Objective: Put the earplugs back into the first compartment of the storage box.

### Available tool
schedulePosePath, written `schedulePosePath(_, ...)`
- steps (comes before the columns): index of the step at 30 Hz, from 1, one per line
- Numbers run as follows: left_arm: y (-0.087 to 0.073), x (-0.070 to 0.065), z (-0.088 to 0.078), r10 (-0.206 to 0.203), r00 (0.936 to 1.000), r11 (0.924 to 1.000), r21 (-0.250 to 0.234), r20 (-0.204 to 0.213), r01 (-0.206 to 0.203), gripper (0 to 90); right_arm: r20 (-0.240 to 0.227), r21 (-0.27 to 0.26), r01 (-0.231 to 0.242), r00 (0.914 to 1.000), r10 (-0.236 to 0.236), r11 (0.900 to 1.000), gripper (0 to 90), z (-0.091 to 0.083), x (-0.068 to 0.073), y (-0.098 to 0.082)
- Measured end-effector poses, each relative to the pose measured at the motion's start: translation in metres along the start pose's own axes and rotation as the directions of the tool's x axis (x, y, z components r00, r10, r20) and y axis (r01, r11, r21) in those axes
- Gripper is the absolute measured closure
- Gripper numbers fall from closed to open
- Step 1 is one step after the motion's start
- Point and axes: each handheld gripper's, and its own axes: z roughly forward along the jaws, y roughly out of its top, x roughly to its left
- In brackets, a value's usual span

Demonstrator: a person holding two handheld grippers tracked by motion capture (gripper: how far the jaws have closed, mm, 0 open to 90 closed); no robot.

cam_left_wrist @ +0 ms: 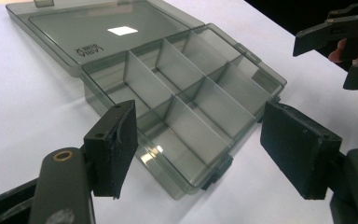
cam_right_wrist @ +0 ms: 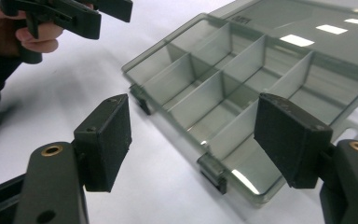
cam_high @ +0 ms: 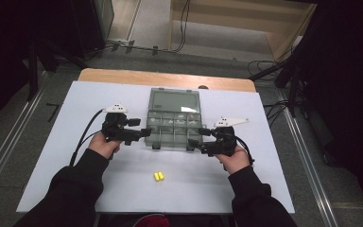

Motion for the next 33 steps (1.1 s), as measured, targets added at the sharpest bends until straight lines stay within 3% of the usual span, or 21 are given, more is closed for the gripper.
schedulePosePath(4, -0.008, -0.004, -0.002, 0.009, 0.9998, 0.9999, 0.007, 0.015, -0.009, 27.5, -0.045, 0.017, -0.010, 0.9989, 0.011, 1.000, 25.9, 0.001, 0.002, -0.004)
schedulePosePath(5, -0.009, -0.005, -0.002, 0.009, 0.9998, 0.9999, 0.009, 0.017, -0.009, 27.5, -0.048, 0.013, 0.005, 0.9988, -0.005, 1.000, 25.9, 0.003, 0.002, -0.006)
schedulePosePath(14, -0.021, -0.010, -0.012, 0.029, 0.9993, 0.9989, 0.036, 0.024, -0.029, 27.5, -0.052, 0.021, 0.021, 0.9984, -0.020, 1.000, 25.9, 0.001, 0.013, -0.014)
schedulePosePath(27, -0.040, -0.018, -0.025, 0.042, 0.9955, 0.9974, 0.055, 0.085, -0.047, 27.5, -0.065, 0.035, 0.031, 0.9975, -0.029, 0.999, 26.0, -0.005, 0.024, -0.033)
schedulePosePath(33, -0.045, -0.022, -0.028, 0.030, 0.9948, 0.9980, 0.053, 0.098, -0.035, 27.5, -0.066, 0.038, 0.024, 0.9976, -0.021, 0.999, 25.9, -0.007, 0.029, -0.037)
